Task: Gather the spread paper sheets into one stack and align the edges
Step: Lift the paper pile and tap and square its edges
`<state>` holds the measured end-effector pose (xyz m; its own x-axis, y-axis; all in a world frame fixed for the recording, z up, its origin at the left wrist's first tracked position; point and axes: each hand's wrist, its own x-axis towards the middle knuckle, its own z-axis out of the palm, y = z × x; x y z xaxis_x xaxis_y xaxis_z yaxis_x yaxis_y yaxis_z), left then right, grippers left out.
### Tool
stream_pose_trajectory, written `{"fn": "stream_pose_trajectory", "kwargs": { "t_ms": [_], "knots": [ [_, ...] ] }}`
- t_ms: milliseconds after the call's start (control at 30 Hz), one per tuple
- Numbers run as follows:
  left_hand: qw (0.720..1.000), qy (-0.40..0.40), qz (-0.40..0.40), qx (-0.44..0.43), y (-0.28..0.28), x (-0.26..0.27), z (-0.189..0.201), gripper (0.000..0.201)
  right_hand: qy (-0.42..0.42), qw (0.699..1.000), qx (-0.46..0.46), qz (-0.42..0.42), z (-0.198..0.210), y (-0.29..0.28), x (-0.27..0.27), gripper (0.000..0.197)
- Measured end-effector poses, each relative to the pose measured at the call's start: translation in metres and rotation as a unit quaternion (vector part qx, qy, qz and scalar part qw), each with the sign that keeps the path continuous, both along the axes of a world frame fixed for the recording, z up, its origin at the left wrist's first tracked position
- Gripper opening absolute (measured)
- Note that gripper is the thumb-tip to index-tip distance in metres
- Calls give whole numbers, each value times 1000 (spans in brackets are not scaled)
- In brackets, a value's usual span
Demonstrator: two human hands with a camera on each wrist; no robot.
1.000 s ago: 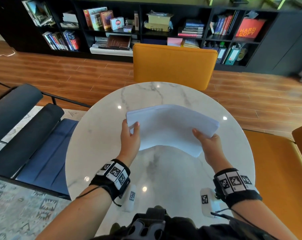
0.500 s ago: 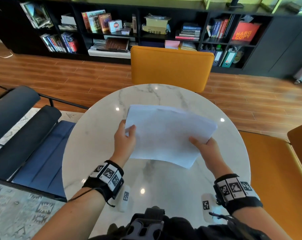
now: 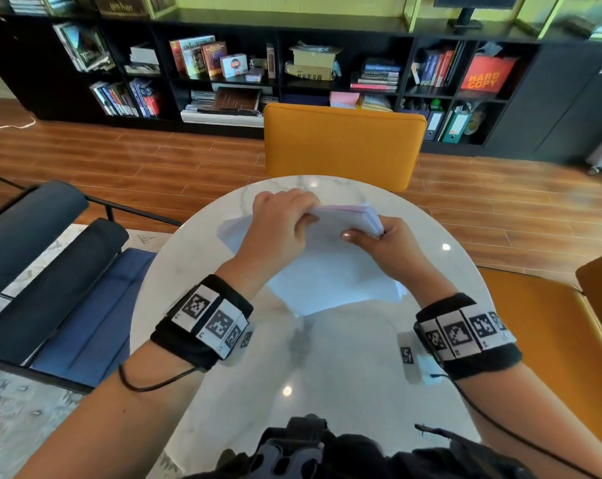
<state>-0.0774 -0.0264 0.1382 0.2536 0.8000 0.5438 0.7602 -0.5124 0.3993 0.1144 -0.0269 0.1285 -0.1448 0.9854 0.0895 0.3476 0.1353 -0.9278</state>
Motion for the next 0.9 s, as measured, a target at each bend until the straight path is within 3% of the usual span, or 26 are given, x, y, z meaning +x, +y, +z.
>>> {"fn": "stream_pose_trajectory", "kwargs": {
  "t_ms": [133, 233, 267, 333, 400, 433, 500, 633, 767, 833, 900],
  "knots": [
    [997, -17, 54, 58, -4, -5, -12, 13, 54, 998, -9, -32, -11, -3, -3, 24],
    [969, -102, 204, 95, -8, -18, -29, 57, 99, 992, -37, -65, -15, -6, 2, 17],
    [954, -166, 240, 71, -10, -23, -34, 73, 117, 989, -46, -72, -17, -7, 5, 12],
    [910, -321, 247, -84, -16, -29, -42, 88, 149, 984, -60, -81, -19, -8, 10, 8],
    [834, -462, 165, -252, -18, -29, -49, 67, 164, 980, -69, -85, -20, -8, 12, 9],
    [818, -482, 136, -283, -18, -27, -51, 51, 170, 979, -71, -87, -20, -8, 12, 8],
    [830, -469, 142, -267, -20, -19, -49, 36, 184, 976, -67, -90, -21, -8, 9, 8],
    [850, -468, 150, -190, -22, -4, -48, 24, 217, 969, -37, -112, -28, -10, 7, 18],
    [837, -485, 121, -222, -30, 3, -76, 17, 187, 970, -46, -150, -62, -19, 6, 39],
    [830, -487, 119, -246, -33, 3, -91, 18, 156, 973, -54, -163, -76, -24, 3, 39],
    [841, -468, 135, -235, -34, 2, -95, 7, 143, 972, -57, -180, -81, -24, 2, 30]
  ]
}}
